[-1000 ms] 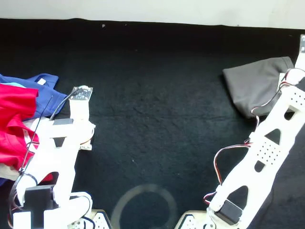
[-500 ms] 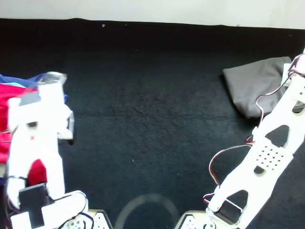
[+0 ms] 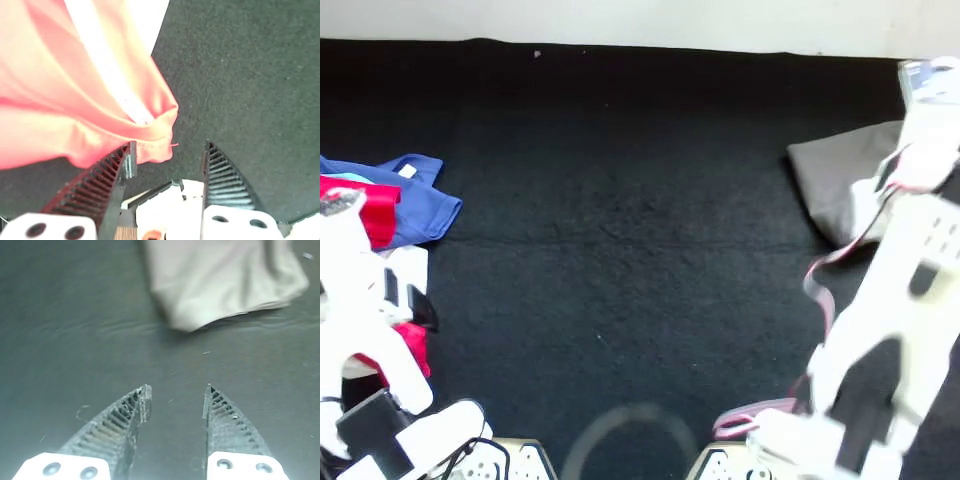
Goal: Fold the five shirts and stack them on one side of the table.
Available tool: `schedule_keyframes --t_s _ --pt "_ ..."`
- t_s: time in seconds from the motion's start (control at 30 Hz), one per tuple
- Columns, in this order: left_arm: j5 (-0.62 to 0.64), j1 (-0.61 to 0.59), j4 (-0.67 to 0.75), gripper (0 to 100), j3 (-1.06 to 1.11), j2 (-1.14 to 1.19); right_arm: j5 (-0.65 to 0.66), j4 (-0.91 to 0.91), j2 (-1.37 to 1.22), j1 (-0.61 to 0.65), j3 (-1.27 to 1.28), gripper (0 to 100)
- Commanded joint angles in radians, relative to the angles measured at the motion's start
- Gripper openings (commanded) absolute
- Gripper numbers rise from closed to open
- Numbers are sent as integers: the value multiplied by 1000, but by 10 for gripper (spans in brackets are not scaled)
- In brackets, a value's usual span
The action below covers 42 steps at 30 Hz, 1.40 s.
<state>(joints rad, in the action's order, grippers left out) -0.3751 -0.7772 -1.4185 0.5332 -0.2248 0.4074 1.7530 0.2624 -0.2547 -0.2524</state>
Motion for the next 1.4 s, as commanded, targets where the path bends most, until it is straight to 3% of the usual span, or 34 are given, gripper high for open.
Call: schedule_keyframes --t_s 0.0,0.17,0.3,0.53,0.67,0.83,1.03,1.27,1.37 --pt "-8 -13 91 216 61 -13 11 7 257 133 226 173" --pt "-12 -10 196 184 134 -13 9 -5 409 246 467 173" --pt "-31 -15 192 0 134 -13 9 -87 455 229 648 173" --pt "-31 -7 189 8 122 -15 9 -232 478 143 886 173" --pt "-9 41 94 8 19 -15 9 -292 478 120 989 173" --pt "121 217 -109 8 -234 -15 9 -348 478 93 1072 173" --pt "241 539 -301 8 -615 -15 9 -349 478 50 1087 173" --pt "278 941 -313 8 -891 -5 9 -349 478 25 1087 173" --pt "276 981 -322 10 -866 -12 9 -343 478 25 1087 173"
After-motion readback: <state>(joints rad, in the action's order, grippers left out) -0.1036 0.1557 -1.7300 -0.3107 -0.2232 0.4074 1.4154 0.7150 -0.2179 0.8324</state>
